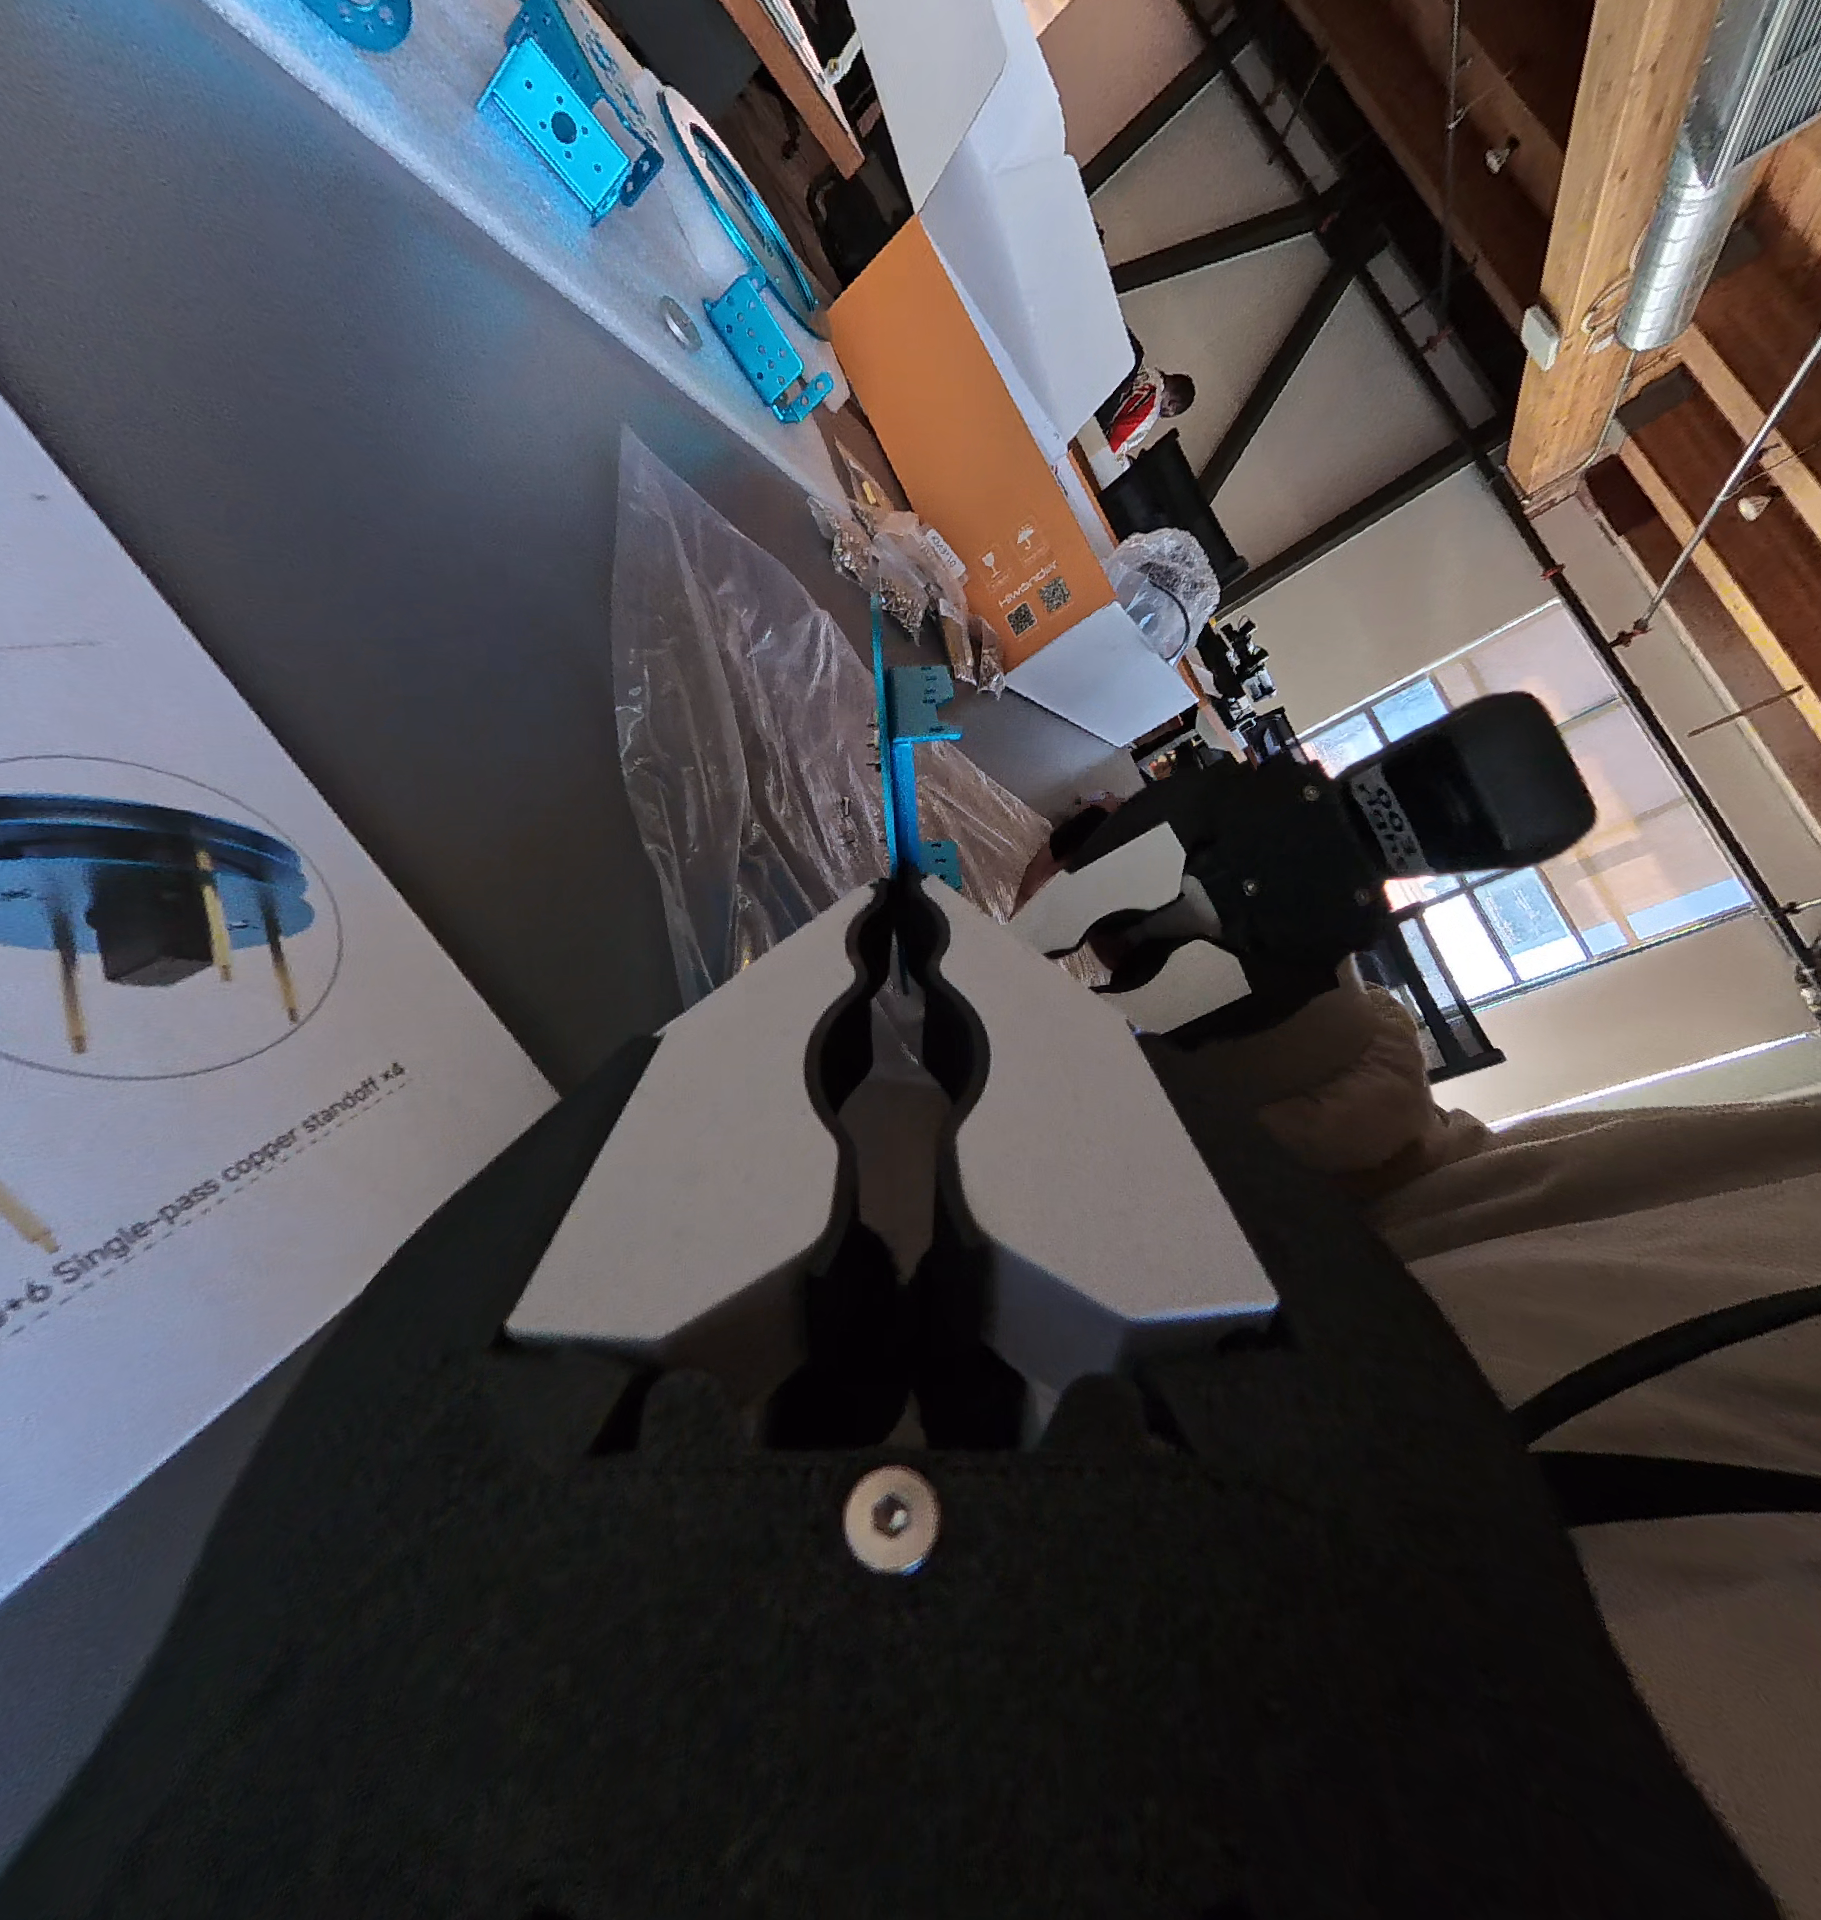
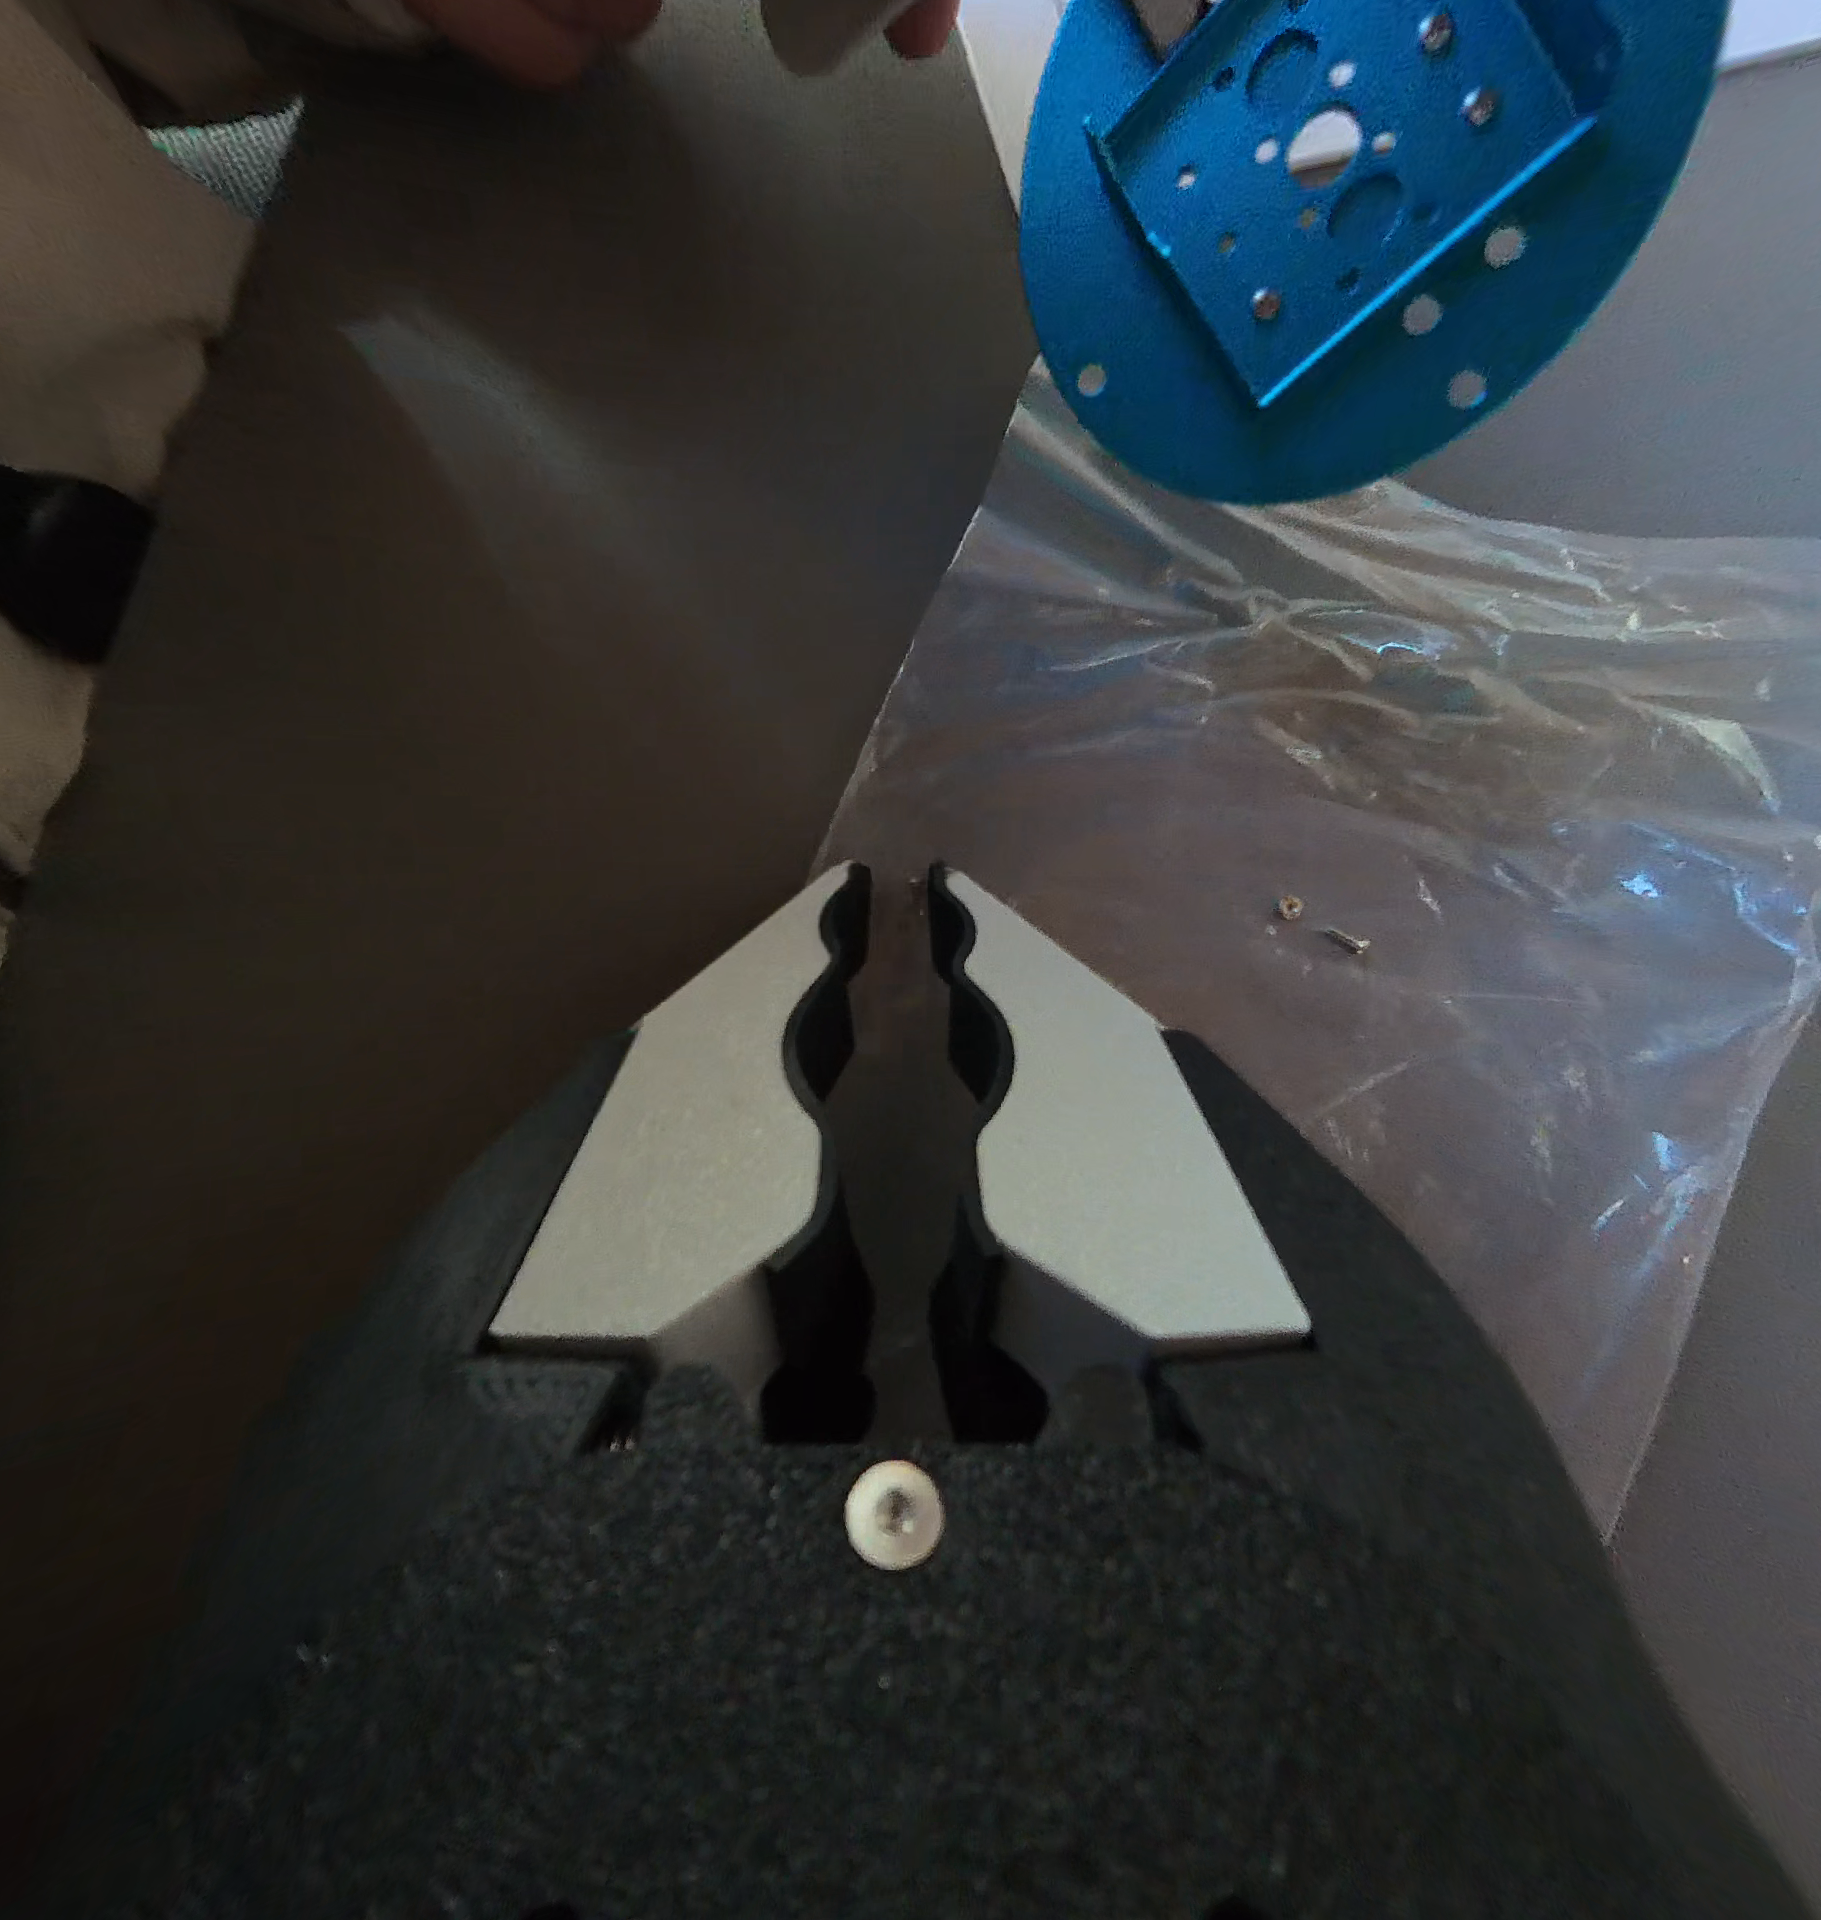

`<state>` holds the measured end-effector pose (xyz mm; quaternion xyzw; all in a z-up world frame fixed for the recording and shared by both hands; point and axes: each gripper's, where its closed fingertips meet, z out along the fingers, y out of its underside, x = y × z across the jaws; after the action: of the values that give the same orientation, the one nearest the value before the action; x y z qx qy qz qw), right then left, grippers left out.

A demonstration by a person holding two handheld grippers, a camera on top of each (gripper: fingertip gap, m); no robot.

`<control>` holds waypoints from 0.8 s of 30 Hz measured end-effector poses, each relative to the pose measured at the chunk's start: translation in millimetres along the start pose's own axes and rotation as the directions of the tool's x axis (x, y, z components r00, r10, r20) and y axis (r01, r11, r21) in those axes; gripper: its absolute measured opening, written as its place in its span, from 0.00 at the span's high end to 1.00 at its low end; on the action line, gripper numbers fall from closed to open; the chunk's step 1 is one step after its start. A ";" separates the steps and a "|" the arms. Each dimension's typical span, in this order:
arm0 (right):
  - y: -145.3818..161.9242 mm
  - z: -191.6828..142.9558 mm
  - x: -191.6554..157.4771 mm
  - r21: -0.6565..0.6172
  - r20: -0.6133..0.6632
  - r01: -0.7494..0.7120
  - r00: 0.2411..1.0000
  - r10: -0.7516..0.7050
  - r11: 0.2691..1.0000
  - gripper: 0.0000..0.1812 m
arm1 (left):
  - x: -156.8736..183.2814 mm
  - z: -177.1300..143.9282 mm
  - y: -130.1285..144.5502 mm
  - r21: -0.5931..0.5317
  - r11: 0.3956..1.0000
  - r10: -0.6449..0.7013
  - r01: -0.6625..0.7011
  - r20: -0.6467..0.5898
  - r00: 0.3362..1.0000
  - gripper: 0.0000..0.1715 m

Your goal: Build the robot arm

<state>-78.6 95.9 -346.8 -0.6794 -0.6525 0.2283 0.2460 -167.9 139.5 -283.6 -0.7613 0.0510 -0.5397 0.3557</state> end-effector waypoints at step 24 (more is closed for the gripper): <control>0.0 -5.7 3.7 -0.101 -0.167 0.000 0.986 -0.017 0.995 0.96 | 2.9 1.4 4.6 -0.026 1.000 -0.009 0.008 -0.032 0.999 1.00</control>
<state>-74.9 99.4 -342.4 -0.7050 -0.6430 0.1361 0.2663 -164.1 135.4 -284.3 -0.7573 0.0605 -0.5525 0.3428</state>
